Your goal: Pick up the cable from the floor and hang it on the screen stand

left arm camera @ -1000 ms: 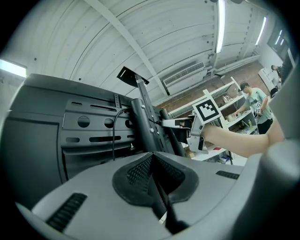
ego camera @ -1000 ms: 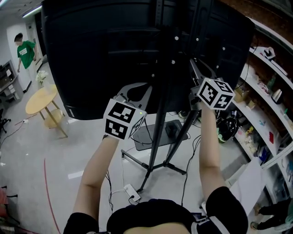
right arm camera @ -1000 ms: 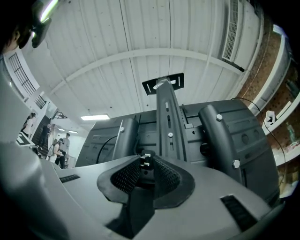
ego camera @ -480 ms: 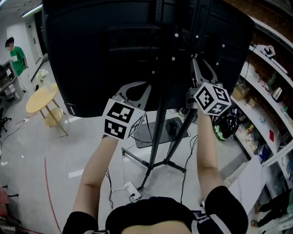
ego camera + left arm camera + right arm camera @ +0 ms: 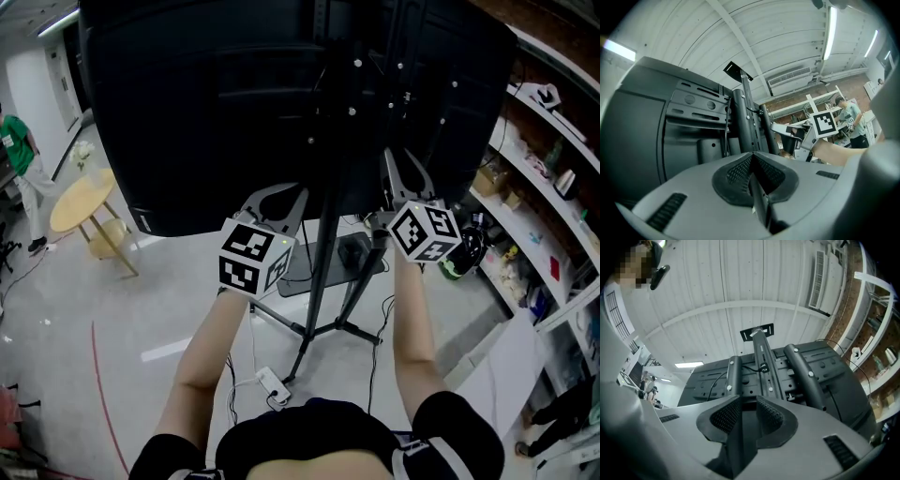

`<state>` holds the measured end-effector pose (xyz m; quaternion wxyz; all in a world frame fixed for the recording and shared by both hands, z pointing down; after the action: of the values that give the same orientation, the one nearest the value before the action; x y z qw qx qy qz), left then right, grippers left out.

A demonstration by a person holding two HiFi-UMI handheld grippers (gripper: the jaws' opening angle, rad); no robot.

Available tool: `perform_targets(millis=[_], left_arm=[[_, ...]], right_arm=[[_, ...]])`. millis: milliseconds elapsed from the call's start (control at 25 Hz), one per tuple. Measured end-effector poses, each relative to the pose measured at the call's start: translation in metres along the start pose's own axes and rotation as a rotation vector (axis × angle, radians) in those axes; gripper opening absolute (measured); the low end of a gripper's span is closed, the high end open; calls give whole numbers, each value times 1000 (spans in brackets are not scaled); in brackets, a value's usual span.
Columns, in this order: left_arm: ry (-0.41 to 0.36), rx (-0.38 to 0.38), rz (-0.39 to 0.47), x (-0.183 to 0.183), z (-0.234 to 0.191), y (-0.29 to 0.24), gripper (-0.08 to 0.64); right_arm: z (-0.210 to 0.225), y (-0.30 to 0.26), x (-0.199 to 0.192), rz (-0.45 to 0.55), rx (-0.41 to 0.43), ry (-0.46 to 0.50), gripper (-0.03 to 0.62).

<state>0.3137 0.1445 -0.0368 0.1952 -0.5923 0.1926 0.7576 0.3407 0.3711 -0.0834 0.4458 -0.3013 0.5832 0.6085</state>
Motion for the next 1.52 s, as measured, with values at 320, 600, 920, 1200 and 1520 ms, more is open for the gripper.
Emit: perform_targets(millis=[320, 600, 920, 1200, 1520], left_arm=[[91, 14, 47, -31, 18, 7, 8], [80, 42, 39, -59, 42, 15, 8], [154, 14, 41, -91, 82, 20, 8], [252, -4, 41, -127, 117, 23, 8], [340, 33, 7, -165, 148, 38, 8]], right_arm=[[-3, 51, -58, -144, -19, -82, 109], [-14, 97, -78, -204, -44, -135, 109], [-30, 153, -97, -280, -15, -181, 107], [-36, 197, -122, -362, -49, -178, 58], [-52, 221, -138, -409, -51, -99, 35]])
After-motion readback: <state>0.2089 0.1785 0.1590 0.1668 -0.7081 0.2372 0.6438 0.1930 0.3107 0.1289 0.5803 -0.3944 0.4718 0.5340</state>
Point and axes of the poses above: the fingertips, and each gripper's own axes: y backward along the fingers, z to its right, x out of its top, the point moved 7 cm from there along y, backward along the fingers, and after that the axes turned 15 degrees about -x, right-handed, at the moved point
